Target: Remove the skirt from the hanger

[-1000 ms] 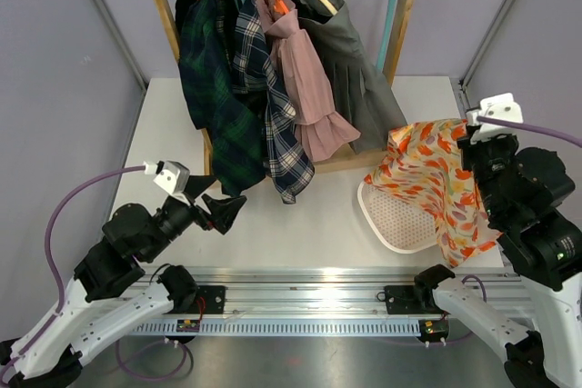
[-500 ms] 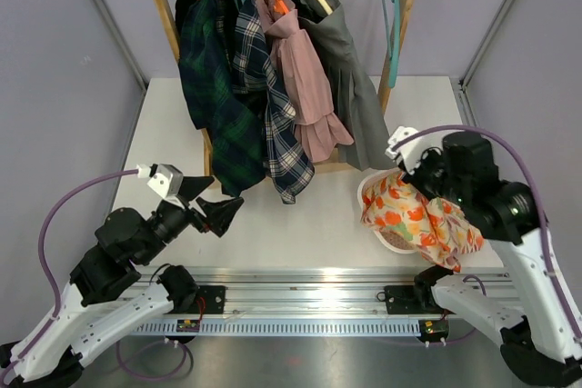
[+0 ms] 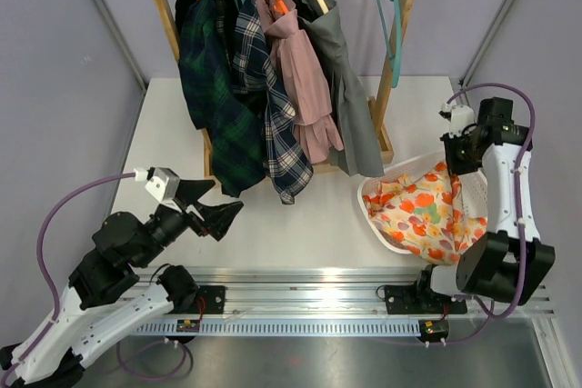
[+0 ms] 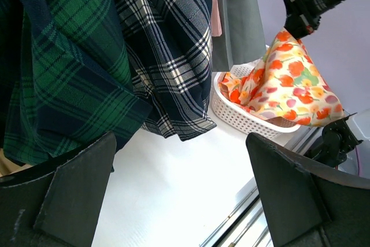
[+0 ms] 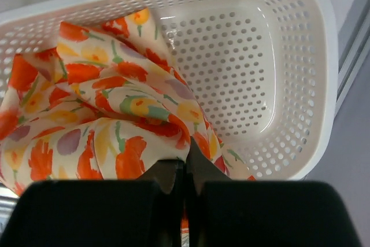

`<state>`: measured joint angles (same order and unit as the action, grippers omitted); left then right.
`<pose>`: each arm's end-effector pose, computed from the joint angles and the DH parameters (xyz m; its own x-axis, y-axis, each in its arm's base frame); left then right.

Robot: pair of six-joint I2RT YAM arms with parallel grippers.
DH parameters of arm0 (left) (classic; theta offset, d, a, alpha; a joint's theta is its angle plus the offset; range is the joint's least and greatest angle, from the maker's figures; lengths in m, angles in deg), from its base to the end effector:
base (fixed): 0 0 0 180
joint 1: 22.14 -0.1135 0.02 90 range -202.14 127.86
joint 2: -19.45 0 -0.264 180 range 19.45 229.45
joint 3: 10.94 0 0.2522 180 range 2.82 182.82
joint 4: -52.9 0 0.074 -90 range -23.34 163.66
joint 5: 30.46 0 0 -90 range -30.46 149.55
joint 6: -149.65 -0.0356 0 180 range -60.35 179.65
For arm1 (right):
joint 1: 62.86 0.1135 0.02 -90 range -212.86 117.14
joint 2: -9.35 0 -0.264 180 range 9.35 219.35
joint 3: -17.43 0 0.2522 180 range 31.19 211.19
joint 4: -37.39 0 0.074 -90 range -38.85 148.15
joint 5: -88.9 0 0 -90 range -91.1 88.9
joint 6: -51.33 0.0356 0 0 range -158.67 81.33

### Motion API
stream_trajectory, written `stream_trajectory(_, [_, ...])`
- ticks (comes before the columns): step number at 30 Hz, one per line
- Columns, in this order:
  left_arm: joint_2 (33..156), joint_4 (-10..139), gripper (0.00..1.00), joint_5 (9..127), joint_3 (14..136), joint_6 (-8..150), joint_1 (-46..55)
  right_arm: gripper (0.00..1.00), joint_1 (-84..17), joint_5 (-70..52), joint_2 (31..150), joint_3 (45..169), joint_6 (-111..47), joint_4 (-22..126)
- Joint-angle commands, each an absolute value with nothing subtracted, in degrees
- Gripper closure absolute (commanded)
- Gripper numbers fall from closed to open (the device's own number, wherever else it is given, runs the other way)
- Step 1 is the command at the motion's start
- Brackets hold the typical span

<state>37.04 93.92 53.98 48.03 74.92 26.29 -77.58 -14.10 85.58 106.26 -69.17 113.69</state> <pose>0.0470 -0.0478 0.3607 -0.1752 -0.1976 -0.9645 0.6574 0.7058 -0.2640 0.2452 -0.0561 0.3275 -0.8238 -0.2949 -0.4841 -0.3098 0.9494 -0.0511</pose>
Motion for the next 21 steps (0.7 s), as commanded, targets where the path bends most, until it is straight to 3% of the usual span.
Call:
stream_trajectory(1, [36.0,90.4,0.01,54.9,46.9,76.0,26.2,1.00,-78.7,-11.3,88.5,109.5,-62.7,108.4])
stream_trajectory(8, [37.5,88.5,0.01,55.0,46.4,76.3,26.2,1.00,-78.9,4.5,99.2,111.3,-46.3,99.8])
stream_trajectory(12, [38.6,88.2,0.01,55.3,46.8,76.3,26.2,1.00,-78.9,1.6,103.8,113.4,-44.2,100.2])
stream_trajectory(15, [39.1,88.3,0.01,55.4,47.0,76.3,26.2,0.90,-79.0,0.2,106.6,114.3,-46.3,100.1])
stream_trajectory(19, [39.1,87.9,0.01,55.2,47.0,76.5,26.2,0.67,-79.1,-0.8,107.2,115.3,-52.3,99.3])
stream_trajectory(21, [39.3,87.7,0.01,55.1,47.1,76.5,26.2,0.42,-80.1,-0.8,106.7,116.5,-54.6,98.8])
